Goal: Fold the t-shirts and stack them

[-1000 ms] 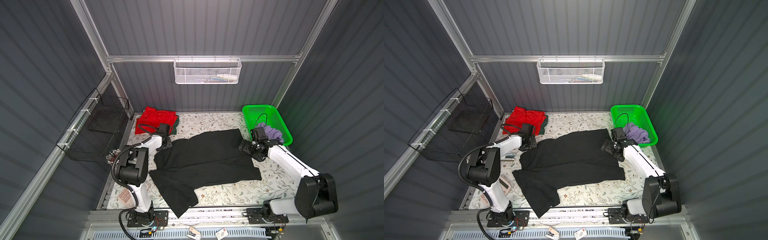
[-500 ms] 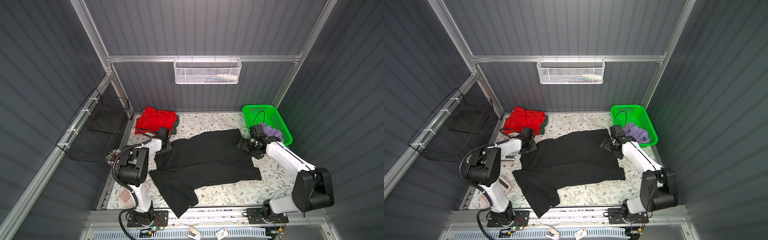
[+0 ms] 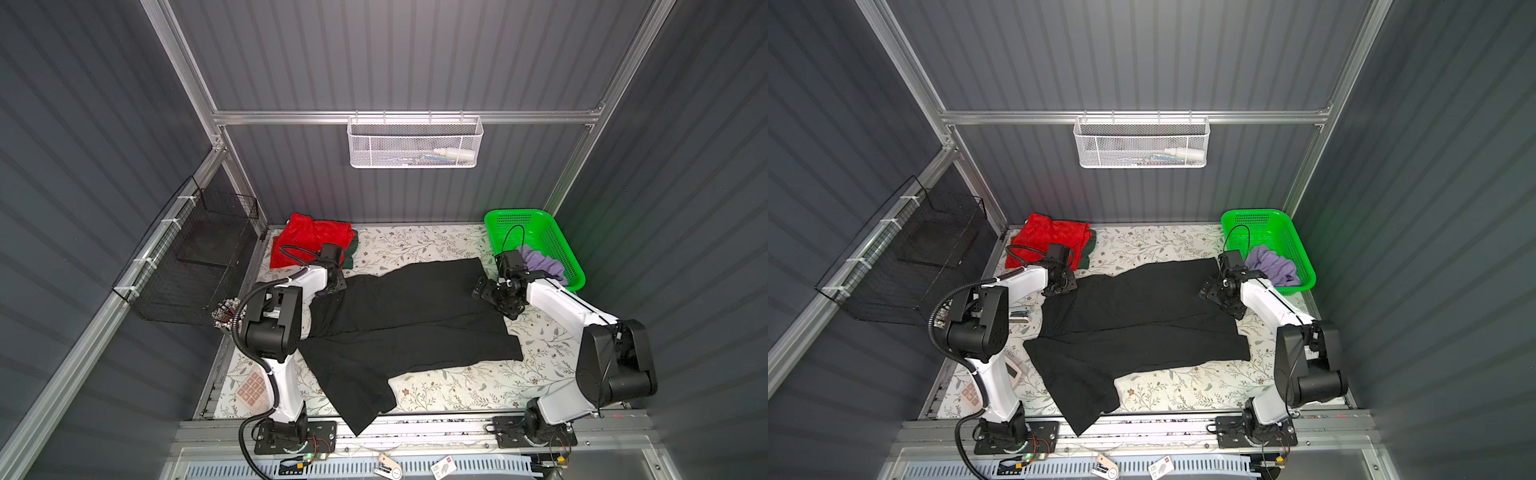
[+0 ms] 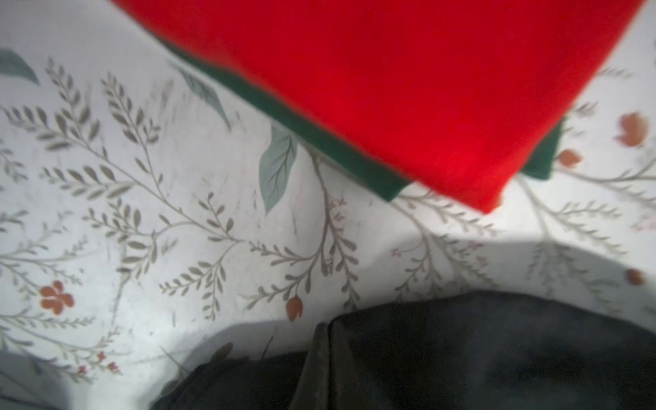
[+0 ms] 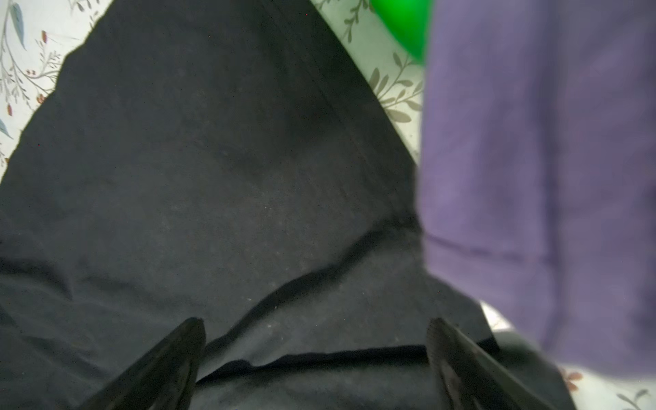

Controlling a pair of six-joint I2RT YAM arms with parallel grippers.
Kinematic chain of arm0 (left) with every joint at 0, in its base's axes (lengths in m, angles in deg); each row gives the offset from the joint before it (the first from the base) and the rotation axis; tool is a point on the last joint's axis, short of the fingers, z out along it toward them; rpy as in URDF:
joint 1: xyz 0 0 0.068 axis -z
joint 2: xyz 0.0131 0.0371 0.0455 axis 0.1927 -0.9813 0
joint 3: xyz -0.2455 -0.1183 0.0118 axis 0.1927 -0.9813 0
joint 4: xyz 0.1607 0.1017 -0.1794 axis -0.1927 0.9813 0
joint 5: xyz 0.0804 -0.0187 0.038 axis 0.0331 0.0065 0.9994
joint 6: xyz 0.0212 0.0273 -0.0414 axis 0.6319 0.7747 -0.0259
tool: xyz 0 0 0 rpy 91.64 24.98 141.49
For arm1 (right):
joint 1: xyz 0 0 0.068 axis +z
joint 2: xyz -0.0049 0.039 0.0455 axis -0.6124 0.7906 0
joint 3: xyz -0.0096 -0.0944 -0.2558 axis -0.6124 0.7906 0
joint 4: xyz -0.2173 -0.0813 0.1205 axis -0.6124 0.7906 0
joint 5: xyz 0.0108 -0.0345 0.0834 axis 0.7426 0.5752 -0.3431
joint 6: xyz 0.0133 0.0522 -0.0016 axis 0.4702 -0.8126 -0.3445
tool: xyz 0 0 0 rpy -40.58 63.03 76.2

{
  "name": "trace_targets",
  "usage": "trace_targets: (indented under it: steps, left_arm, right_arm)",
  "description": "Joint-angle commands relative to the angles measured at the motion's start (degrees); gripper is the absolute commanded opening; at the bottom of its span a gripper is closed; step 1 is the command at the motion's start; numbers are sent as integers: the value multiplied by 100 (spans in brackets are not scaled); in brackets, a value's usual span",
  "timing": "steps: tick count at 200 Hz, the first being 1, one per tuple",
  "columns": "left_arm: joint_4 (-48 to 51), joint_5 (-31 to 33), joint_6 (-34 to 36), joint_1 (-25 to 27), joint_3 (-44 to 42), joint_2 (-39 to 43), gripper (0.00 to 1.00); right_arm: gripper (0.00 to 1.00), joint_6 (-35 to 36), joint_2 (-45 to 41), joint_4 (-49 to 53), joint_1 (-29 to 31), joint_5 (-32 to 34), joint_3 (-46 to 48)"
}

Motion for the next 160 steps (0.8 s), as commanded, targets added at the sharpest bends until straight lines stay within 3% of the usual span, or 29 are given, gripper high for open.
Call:
trace_targets:
  steps: [1,103,160]
  left_arm:
    - [259,184,252,-8,487,-160,0]
    - [481,422,607,-15,1407,-431,0]
    - [545,1128,725,-14,1418,-221,0]
  right_arm:
    - [99,36,9,-54,-18,-25,5]
    - [99,237,117,-126,-18,188,-101]
    - [99,545,1071,-204,7,-66,-1066]
